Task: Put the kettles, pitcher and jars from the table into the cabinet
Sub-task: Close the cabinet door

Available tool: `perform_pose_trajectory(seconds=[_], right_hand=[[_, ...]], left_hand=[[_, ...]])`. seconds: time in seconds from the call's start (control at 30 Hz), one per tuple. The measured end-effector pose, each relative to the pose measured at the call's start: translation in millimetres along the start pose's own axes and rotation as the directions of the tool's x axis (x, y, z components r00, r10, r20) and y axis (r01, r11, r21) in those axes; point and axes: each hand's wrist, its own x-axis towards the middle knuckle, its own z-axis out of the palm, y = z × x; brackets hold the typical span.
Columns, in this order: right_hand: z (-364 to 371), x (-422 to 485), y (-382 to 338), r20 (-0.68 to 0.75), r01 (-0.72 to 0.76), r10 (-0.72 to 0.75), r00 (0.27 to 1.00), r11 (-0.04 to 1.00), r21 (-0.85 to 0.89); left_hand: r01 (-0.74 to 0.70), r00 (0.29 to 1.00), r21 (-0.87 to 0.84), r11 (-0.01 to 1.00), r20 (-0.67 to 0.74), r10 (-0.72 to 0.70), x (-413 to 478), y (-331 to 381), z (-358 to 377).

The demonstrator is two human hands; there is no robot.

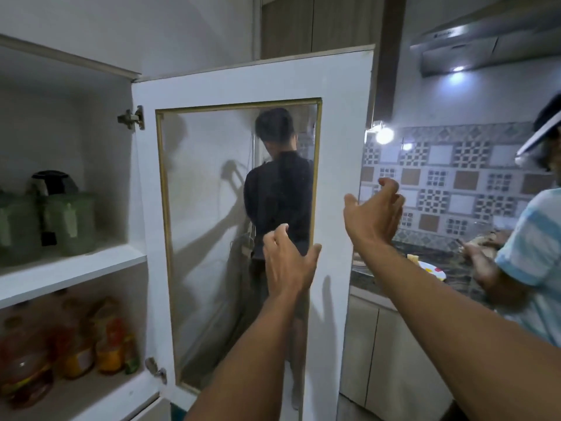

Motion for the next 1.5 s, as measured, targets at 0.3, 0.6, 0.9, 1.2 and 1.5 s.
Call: perform_pose_trajectory(seconds=[0.3, 0.6, 0.9, 1.2, 1.5], right_hand=[[14.2, 19.7, 19.1, 0.304, -0.072, 0.034, 0.952, 0.991, 0.116], [-6.0, -22.1, 5.3, 0.299, -0.021, -0.032, 0.954, 0.985, 0.172], [-37.3, -146.9, -57.7, 0.234, -0.004, -0.057, 0.971, 0.968, 0.251], [-24.8, -301.0, -151.7, 0.302, 0.165, -0.285, 0.910, 0.915, 0.368], [24.3, -401.7, -248.5, 0.625, 0.377, -0.577, 0.526, 0.817, 0.436]], left_hand=[[0.093, 0.981, 0.102, 0.990, 0.163, -0.109, -19.4, 19.9, 47.5], [0.083, 0.990, 0.202, 0.976, 0.096, -0.104, -58.0, 16.6, 13.9], [-0.077, 0.990, 0.306, 0.949, 0.140, 0.036, -119.4, -13.9, -86.9], [0.019, 0.998, 0.150, 0.989, -0.061, -0.010, -168.3, -63.1, -250.4], [0.451, 0.875, 0.293, 0.843, -0.331, -0.353, -162.8, -114.4, -406.6]])
